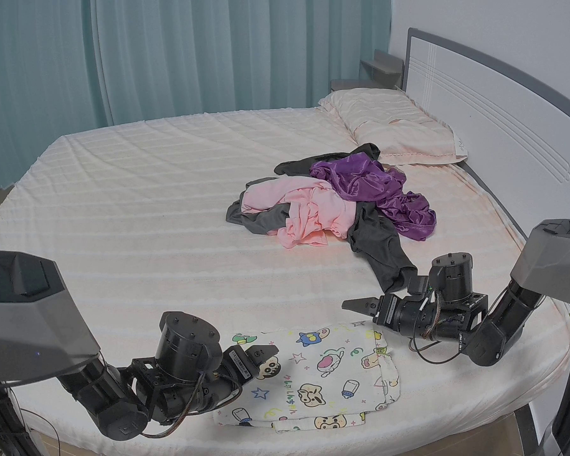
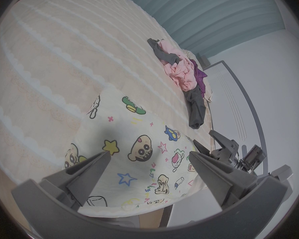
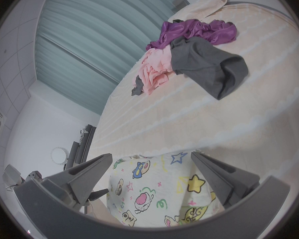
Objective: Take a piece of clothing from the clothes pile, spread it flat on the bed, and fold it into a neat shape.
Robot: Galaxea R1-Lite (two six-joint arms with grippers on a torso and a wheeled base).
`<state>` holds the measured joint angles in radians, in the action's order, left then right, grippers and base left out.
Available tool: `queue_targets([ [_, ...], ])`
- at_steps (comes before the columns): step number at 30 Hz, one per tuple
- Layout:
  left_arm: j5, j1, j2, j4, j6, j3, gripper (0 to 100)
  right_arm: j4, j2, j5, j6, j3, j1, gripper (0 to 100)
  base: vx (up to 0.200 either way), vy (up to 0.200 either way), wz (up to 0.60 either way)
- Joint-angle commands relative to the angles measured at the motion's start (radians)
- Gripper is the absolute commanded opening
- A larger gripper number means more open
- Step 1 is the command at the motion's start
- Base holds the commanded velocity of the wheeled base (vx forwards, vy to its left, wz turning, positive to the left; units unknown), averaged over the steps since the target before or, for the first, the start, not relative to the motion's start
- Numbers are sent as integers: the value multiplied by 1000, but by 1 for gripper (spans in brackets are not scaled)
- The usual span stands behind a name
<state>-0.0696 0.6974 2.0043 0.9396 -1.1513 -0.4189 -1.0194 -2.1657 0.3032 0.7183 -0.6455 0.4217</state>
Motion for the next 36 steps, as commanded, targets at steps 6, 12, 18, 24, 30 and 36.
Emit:
queue_targets([
  [6, -1, 13, 33, 2, 12, 3, 100, 2, -51, -6, 3, -19, 15, 100, 0, 0, 0],
  [12, 1, 14, 54, 7, 12, -1, 100, 2, -39, -21, 3, -2, 11, 100, 0, 0, 0],
  [18, 1, 16, 54, 7, 10, -1, 100, 2, -23, -24, 3, 18, 11, 100, 0, 0, 0],
  [24, 1, 17, 54, 7, 12, -3, 100, 2, -42, -22, 3, 17, 12, 100, 0, 0, 0],
  [30, 1, 16, 60, 8, 10, -4, 100, 7, -77, -22, 1, -22, 12, 0, 0, 0, 0],
  [36, 1, 17, 60, 8, 10, -4, 100, 10, -97, -22, 1, -31, -31, 0, 0, 0, 0],
])
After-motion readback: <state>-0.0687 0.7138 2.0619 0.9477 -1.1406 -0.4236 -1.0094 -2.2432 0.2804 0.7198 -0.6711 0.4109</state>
